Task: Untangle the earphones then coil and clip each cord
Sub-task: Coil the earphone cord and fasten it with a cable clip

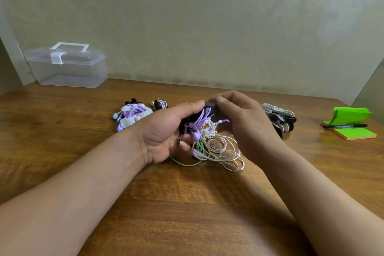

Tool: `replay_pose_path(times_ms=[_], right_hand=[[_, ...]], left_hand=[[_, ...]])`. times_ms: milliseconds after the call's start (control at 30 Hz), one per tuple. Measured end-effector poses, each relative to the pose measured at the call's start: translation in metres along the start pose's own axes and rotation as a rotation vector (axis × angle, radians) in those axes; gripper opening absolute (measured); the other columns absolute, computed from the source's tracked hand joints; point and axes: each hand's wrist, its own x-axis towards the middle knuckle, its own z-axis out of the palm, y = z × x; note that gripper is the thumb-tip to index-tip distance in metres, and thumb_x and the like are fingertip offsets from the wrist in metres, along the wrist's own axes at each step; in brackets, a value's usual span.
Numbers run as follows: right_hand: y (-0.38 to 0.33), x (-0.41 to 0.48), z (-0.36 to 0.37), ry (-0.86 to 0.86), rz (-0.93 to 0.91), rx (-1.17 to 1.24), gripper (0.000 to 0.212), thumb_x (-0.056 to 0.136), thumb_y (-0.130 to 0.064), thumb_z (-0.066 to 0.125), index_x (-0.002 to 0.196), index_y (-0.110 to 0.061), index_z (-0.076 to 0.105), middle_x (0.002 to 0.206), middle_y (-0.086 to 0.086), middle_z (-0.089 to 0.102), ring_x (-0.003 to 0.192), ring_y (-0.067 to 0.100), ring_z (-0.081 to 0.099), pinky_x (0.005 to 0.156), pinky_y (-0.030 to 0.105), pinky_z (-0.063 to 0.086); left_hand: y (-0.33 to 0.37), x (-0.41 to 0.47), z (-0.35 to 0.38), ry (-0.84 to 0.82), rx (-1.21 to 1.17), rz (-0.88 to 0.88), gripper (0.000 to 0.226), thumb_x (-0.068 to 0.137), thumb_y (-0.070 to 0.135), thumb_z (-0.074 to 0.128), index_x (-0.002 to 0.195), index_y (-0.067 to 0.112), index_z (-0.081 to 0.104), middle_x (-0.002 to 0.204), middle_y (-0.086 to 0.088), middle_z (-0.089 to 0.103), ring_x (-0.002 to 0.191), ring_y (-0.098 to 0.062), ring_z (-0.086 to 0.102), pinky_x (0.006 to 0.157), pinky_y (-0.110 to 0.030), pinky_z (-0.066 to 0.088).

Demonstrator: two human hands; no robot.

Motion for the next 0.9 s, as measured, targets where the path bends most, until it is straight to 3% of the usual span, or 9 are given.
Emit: replay_pose_path(times_ms=[100, 167, 267, 367, 500, 667, 767, 833, 900], right_hand=[[0.000, -0.002, 0.001, 0.028, 0.008, -0.131, 0.016, 0.105, -0.021, 0.061, 0.097, -0.016, 0.074, 0.085, 0.002, 0.073, 0.078, 0.016, 0.067, 0.067, 0.032, 0.053], [0.002, -0.003, 0.000, 0.138, -0.073, -0.280, 0.010, 0.104, -0.022, 0.063, 0.101, -0.021, 0.073, 0.089, -0.003, 0.074, 0.078, 0.013, 0.068, 0.068, 0.032, 0.054], [-0.005, -0.011, 0.000, 0.237, -0.422, -0.503, 0.006, 0.100, -0.018, 0.067, 0.099, -0.022, 0.070, 0.088, -0.007, 0.066, 0.082, 0.010, 0.063, 0.072, 0.025, 0.049], [-0.013, -0.020, 0.008, 0.120, -0.647, -0.668, 0.003, 0.097, -0.020, 0.072, 0.095, -0.020, 0.074, 0.083, -0.013, 0.056, 0.079, 0.007, 0.057, 0.067, 0.015, 0.038], [-0.003, -0.015, 0.013, 0.011, -0.527, -0.871, 0.011, 0.095, -0.037, 0.072, 0.088, -0.028, 0.075, 0.080, -0.011, 0.055, 0.072, 0.009, 0.054, 0.061, 0.034, 0.043], [-0.004, -0.014, 0.012, 0.021, -0.376, -0.943, 0.023, 0.096, -0.043, 0.069, 0.083, -0.025, 0.073, 0.072, -0.006, 0.062, 0.069, 0.018, 0.058, 0.061, 0.037, 0.046], [-0.005, -0.015, 0.014, 0.041, -0.287, -0.926, 0.030, 0.098, -0.045, 0.068, 0.082, -0.022, 0.075, 0.064, -0.002, 0.064, 0.063, 0.018, 0.058, 0.057, 0.036, 0.043], [-0.007, -0.016, 0.014, 0.049, -0.246, -0.879, 0.026, 0.095, -0.043, 0.071, 0.082, -0.022, 0.076, 0.066, -0.003, 0.066, 0.065, 0.016, 0.060, 0.060, 0.035, 0.045], [-0.010, -0.017, 0.014, 0.044, -0.215, -0.844, 0.020, 0.093, -0.040, 0.074, 0.083, -0.023, 0.077, 0.069, -0.004, 0.069, 0.067, 0.013, 0.062, 0.063, 0.034, 0.048]], left_hand=[[0.001, -0.001, -0.001, -0.010, 0.029, 0.005, 0.044, 0.103, 0.049, 0.050, 0.127, 0.015, 0.063, 0.084, -0.001, 0.052, 0.062, -0.012, 0.042, 0.049, -0.023, 0.032], [0.001, 0.000, -0.001, -0.001, -0.003, 0.021, 0.039, 0.107, 0.038, 0.041, 0.126, 0.009, 0.058, 0.083, -0.003, 0.048, 0.064, -0.014, 0.044, 0.053, -0.026, 0.035], [-0.002, 0.002, 0.003, 0.062, -0.051, 0.052, 0.030, 0.109, 0.027, 0.041, 0.111, 0.006, 0.062, 0.078, -0.004, 0.054, 0.065, -0.017, 0.050, 0.059, -0.029, 0.043], [-0.003, 0.004, 0.004, 0.125, -0.111, 0.108, 0.029, 0.110, 0.024, 0.045, 0.108, 0.004, 0.066, 0.079, -0.006, 0.059, 0.066, -0.018, 0.054, 0.057, -0.029, 0.052], [-0.003, 0.006, 0.001, 0.145, -0.125, 0.181, 0.033, 0.110, 0.022, 0.046, 0.120, -0.003, 0.067, 0.089, -0.012, 0.063, 0.073, -0.017, 0.059, 0.067, -0.031, 0.059], [-0.011, 0.010, 0.004, 0.143, -0.071, 0.236, 0.032, 0.107, 0.022, 0.054, 0.117, -0.004, 0.070, 0.093, -0.013, 0.065, 0.081, -0.019, 0.062, 0.080, -0.035, 0.063], [-0.013, 0.013, 0.004, 0.202, 0.005, 0.247, 0.027, 0.098, 0.028, 0.066, 0.100, 0.003, 0.077, 0.090, -0.010, 0.067, 0.080, -0.021, 0.063, 0.068, -0.031, 0.063], [-0.013, 0.012, 0.004, 0.261, 0.051, 0.235, 0.030, 0.089, 0.036, 0.075, 0.095, 0.007, 0.080, 0.090, -0.011, 0.069, 0.080, -0.026, 0.060, 0.050, -0.027, 0.056], [-0.014, 0.012, 0.005, 0.295, 0.064, 0.229, 0.030, 0.086, 0.038, 0.077, 0.095, 0.010, 0.082, 0.085, -0.011, 0.070, 0.077, -0.027, 0.055, 0.045, -0.021, 0.048]])
